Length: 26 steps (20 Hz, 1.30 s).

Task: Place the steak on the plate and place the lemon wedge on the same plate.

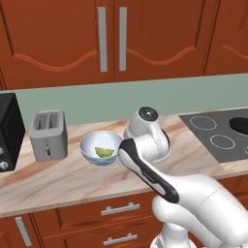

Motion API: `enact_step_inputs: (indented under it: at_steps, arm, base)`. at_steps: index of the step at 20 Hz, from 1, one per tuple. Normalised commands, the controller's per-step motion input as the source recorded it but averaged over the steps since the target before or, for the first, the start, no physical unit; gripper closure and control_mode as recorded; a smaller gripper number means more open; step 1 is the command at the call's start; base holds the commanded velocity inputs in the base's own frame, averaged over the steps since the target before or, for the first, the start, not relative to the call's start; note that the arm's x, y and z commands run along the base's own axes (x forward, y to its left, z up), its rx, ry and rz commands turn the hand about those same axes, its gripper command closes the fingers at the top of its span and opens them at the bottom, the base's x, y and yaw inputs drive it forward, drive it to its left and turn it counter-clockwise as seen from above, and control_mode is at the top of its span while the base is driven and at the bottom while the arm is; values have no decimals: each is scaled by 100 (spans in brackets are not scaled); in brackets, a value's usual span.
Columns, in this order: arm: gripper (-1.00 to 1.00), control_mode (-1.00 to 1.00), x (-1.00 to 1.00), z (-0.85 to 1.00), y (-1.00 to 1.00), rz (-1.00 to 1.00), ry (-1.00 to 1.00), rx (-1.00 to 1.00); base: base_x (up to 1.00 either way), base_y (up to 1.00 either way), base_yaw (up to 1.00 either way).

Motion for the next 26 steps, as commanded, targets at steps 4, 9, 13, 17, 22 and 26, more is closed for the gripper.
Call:
enact_step_inputs:
  at_steps: [4,9,13,17,22,26]
  arm:
    - [100,-100,0,0,-37,0,0,-1]
    - [100,-100,0,0,-43,8,0,-1]
    - [100,-100,0,0,-49,20,-1,0]
    - [100,-100,0,0,-46,23,-4,0]
    - [100,-100,4,0,-39,17,0,-4]
    - [100,-100,13,0,-22,20,-5,-7]
  base:
    - [0,0,0]
    - [0,0,0]
    - [0,0,0]
    - [0,0,0]
    - [0,0,0]
    - [0,0,0]
